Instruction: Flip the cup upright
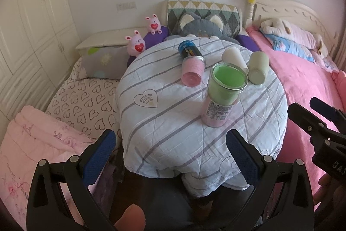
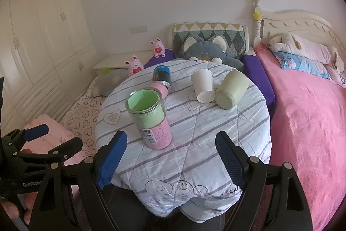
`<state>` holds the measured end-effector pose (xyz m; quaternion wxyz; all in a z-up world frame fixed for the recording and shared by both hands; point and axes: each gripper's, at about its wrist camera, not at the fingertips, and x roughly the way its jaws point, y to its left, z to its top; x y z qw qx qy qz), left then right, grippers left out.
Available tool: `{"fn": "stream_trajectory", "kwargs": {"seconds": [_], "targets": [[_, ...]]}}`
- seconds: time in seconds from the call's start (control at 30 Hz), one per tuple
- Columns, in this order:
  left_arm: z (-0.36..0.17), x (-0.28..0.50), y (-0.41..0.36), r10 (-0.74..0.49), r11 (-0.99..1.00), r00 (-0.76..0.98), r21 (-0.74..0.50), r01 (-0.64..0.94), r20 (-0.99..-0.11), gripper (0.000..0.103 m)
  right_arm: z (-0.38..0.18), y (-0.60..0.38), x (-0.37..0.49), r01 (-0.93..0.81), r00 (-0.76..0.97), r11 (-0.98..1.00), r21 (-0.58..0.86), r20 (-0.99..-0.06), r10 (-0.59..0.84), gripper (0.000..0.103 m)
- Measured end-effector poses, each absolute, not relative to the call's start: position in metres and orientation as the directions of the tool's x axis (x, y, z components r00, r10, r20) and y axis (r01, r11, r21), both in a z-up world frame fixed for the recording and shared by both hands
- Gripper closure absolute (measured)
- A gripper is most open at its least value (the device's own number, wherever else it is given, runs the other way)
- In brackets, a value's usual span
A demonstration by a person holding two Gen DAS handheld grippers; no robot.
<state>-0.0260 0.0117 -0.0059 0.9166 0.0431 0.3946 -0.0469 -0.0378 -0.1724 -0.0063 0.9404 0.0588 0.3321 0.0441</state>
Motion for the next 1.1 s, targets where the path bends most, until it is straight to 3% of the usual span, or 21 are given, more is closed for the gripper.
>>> {"fn": "stream_trajectory", "kwargs": {"seconds": [0.53,1.1], "targets": [[-0.004,-0.028,0.010,-0.076,0.990,0.673,0.022,0.136,-0.736,0.000,-0.006,-0.170,-0.041,-0.052,0.775,0.990,0.134,-0.620,0.124,0.018],[0.006,-0.034,-0.001,-0.012,0.985,0.711,0.113,0.128,-0.703,0.000,-0.006,-0.170,-0.040,-0.071,0.766,0.986,0.153,-0.625,0.152,0.018]]}}
